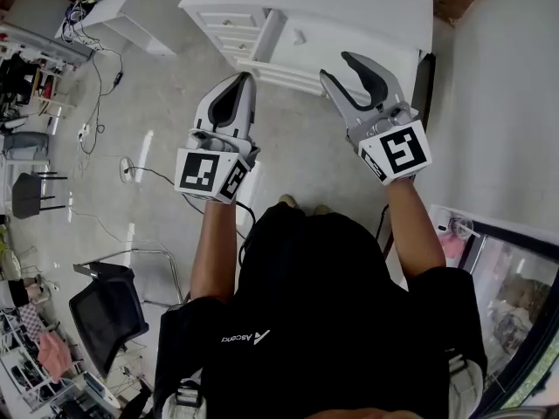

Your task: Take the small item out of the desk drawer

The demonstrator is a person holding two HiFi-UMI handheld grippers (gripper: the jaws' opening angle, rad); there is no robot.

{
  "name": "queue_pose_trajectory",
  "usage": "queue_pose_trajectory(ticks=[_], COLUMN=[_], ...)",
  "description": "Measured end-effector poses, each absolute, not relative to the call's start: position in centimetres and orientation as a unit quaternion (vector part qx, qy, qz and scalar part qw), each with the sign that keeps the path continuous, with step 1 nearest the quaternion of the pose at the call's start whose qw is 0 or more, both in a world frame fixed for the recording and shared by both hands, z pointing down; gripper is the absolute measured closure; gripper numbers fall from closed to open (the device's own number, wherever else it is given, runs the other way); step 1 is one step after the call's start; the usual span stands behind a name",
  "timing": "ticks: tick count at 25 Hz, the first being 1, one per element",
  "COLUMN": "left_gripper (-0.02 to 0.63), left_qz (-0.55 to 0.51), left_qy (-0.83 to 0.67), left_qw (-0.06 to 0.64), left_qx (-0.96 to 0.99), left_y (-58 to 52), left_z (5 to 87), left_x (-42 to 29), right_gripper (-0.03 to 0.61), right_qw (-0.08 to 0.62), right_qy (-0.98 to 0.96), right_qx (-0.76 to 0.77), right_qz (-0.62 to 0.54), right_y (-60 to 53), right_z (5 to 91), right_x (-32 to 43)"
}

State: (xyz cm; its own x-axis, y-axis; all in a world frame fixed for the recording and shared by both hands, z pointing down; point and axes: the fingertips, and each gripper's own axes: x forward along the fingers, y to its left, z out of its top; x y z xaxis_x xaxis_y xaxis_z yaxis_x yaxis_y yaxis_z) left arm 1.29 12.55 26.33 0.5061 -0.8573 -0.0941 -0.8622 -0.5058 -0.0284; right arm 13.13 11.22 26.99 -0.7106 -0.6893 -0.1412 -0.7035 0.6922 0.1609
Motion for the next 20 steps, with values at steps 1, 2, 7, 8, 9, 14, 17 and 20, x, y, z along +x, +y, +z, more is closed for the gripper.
queue_pose_trajectory(ticks=[1, 2, 7, 8, 9, 14, 17, 20], left_gripper=[0.615, 0.615, 0.615, 0.615, 0.615, 0.615, 0.615, 0.615], left_qz=[0.033, 0.033, 0.036, 0.036, 0.037, 0.042, 0.040, 0.032], left_qy=[0.497, 0.497, 0.498, 0.498, 0.498, 0.492, 0.486, 0.475], left_qw=[0.036, 0.037, 0.035, 0.035, 0.035, 0.025, 0.020, 0.020], left_qx=[-0.867, -0.866, -0.866, -0.866, -0.866, -0.869, -0.873, -0.879], left_y=[12.3, 12.0, 9.7, 9.0, 8.3, 3.5, -0.4, -4.7], left_z=[26.6, 26.9, 27.4, 27.6, 27.8, 28.8, 29.8, 30.5], left_x=[1.3, 1.3, 0.5, 0.2, -0.2, -1.9, -3.6, -5.4], right_gripper=[0.404, 0.399, 0.377, 0.376, 0.374, 0.367, 0.360, 0.358], right_qw=[0.033, 0.030, 0.012, 0.008, 0.004, -0.019, -0.038, -0.066], right_qy=[0.919, 0.918, 0.916, 0.916, 0.916, 0.912, 0.908, 0.903], right_qx=[-0.380, -0.381, -0.388, -0.388, -0.389, -0.400, -0.410, -0.420], right_qz=[0.101, 0.100, 0.100, 0.100, 0.100, 0.092, 0.082, 0.060], right_y=[10.9, 10.6, 8.3, 7.7, 7.0, 2.3, -1.5, -5.8], right_z=[27.3, 27.5, 28.3, 28.5, 28.8, 30.3, 31.5, 33.6], right_x=[13.2, 13.3, 12.7, 12.4, 12.1, 10.5, 9.0, 7.1])
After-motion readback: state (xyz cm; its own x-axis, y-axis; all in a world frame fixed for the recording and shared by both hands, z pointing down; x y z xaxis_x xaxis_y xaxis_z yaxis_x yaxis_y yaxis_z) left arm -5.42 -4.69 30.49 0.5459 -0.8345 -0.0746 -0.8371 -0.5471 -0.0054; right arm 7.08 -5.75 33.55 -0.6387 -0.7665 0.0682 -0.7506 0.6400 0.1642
